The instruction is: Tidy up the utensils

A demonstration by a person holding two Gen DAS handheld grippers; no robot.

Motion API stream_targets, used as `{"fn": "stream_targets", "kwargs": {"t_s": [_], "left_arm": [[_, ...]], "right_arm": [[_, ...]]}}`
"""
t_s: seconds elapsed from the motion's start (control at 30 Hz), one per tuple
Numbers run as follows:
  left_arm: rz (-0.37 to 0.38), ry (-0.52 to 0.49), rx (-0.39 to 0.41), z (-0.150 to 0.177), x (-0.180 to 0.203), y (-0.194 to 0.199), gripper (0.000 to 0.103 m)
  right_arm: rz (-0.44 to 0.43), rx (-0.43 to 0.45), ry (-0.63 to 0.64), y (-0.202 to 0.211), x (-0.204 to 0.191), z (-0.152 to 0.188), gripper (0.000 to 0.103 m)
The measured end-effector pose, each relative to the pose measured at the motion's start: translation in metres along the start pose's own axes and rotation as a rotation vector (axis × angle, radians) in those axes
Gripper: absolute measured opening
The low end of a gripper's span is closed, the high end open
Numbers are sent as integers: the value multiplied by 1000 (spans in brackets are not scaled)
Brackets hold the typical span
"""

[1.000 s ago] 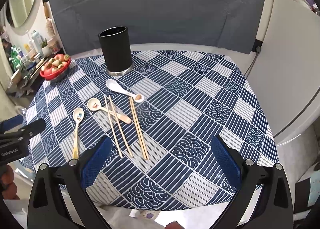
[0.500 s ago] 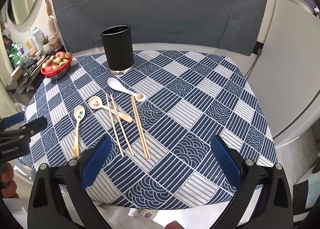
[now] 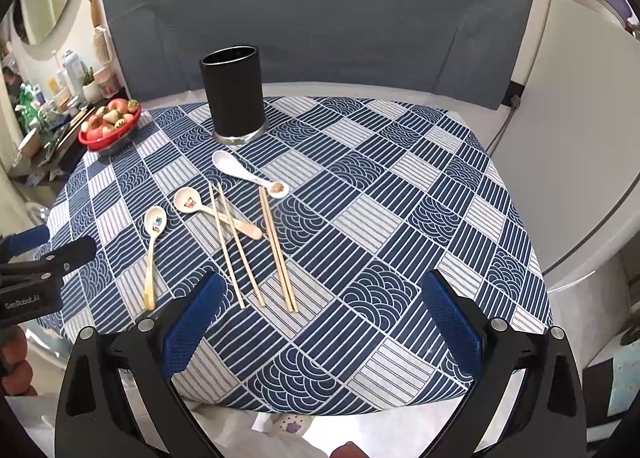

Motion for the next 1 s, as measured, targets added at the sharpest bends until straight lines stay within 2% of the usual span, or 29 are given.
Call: {"fn": "stream_targets", "kwargs": {"t_s": [0.37, 0.73, 1.0], "left_arm": [[17, 13, -28, 0, 2, -9, 97], [51, 49, -100, 3, 3, -27, 97], [68, 77, -168, 9, 3, -44, 97]], "right_arm": [[3, -24, -28, -6, 9, 1, 95], [-46, -125, -79, -29, 15, 9, 95], [-49, -175, -101, -46, 23, 12, 95]]}}
Point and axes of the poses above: each gripper's, at about its wrist camera, not at the fingertips, and y roughly against the way its jaws point, x to its right, z to its underside, the point moved 9 cm from there along -y, roughly the way its jaws point, and after that the axes turned 5 degrees about -y, right-handed, at the moved point
